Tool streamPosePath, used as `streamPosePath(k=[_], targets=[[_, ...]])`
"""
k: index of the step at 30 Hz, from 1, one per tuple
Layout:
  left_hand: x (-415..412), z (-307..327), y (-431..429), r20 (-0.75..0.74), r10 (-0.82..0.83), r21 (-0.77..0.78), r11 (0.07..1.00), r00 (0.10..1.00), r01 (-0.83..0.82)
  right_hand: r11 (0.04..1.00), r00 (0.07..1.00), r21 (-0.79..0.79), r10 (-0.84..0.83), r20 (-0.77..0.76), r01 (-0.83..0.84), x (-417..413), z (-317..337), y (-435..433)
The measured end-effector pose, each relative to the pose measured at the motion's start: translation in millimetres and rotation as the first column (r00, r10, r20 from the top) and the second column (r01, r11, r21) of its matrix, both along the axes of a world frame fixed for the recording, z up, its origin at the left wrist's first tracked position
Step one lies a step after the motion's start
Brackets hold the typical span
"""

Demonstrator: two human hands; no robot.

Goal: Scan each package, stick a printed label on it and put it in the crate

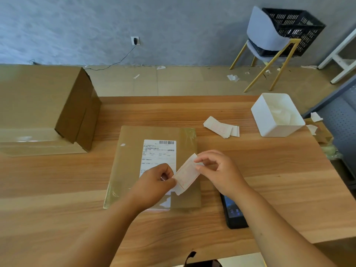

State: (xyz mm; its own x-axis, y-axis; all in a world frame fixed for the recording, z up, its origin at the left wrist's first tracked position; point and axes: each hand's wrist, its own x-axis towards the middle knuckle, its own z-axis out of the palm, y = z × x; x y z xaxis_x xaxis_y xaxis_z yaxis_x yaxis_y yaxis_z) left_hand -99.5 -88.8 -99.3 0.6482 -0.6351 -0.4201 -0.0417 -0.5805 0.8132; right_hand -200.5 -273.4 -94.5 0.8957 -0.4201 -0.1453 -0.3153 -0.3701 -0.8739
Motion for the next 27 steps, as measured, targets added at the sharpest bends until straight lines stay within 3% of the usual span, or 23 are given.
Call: streamPosePath(k=[5,8,19,24,27], targets=[[10.8,-0.9,29.4,0.023,-0.042,0.004,0.999,0.999,0.042,0.998,0.999,0.054,-0.034,-0.031,0.036,7.4,0.1,22.5],[16.5,-2.5,41.9,0.015,0.019,-0.033,0.999,1.000,-0.018,0.994,0.997,0.085,-0.063,-0.036,0.066,10.8,0.1,32.3],[45.1,-7.8,58.7,-0.271,0.293,-0.143,0.930,0.917,-0.340,0.949,0.990,0.283,-0.134,-0.037,0.139,45.0,-6.3,48.8],[70.8,-7.7,54.8,-0.244,0.444,-0.158,0.859,0.862,-0.487,0.969,0.992,0.217,-0.111,-0.059,0.121,70.8,-9.1,47.4],[89.2,-9.4,46.8,-0.033,0.503,-0.117,0.857,0.864,-0.503,0.984,0.992,0.135,-0.111,-0.064,0.118,90.3,-12.1,46.7]])
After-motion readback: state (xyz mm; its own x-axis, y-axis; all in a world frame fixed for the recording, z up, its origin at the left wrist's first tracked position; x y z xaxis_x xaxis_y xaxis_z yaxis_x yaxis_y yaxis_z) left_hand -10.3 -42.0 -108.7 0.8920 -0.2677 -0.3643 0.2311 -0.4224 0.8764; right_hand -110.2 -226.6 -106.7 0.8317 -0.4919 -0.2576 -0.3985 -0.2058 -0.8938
